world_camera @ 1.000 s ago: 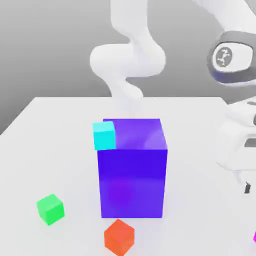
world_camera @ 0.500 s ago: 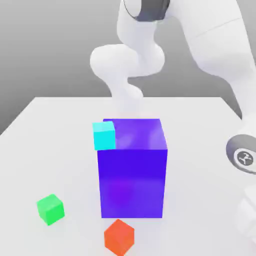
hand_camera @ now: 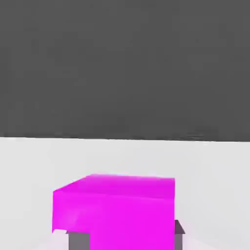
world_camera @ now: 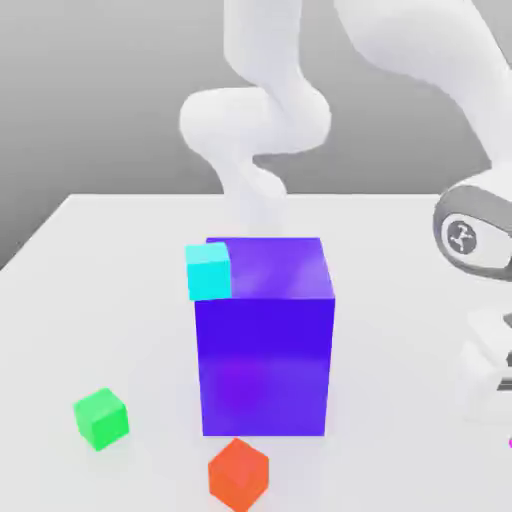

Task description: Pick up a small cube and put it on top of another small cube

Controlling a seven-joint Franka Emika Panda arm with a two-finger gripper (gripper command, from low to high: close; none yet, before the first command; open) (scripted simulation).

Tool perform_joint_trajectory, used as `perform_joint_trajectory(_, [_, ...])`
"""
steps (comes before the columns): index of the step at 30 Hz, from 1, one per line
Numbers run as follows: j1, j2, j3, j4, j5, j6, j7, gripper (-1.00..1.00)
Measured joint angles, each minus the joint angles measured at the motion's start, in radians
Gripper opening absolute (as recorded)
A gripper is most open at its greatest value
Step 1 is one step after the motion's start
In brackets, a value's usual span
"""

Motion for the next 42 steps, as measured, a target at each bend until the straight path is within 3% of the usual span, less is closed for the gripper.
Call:
perform_joint_trajectory(10, [-0.163, -0.152, -0.090, -0.099, 0.186, 0.027, 0.100, -1.00])
perform_joint_trajectory(19, [-0.292, -0.265, -0.205, -0.190, 0.264, 0.053, 0.254, -1.00])
perform_joint_trajectory(27, [-0.434, -0.347, -0.280, -0.274, 0.251, 0.087, 0.452, -1.00])
perform_joint_trajectory(34, [-0.590, -0.359, -0.324, -0.412, 0.177, 0.070, 0.673, -1.00])
perform_joint_trajectory(39, [-0.745, -0.337, -0.295, -0.478, 0.133, 0.081, 0.784, -1.00])
perform_joint_trajectory(42, [-0.699, -0.293, -0.265, -0.476, 0.115, 0.123, 0.802, -1.00])
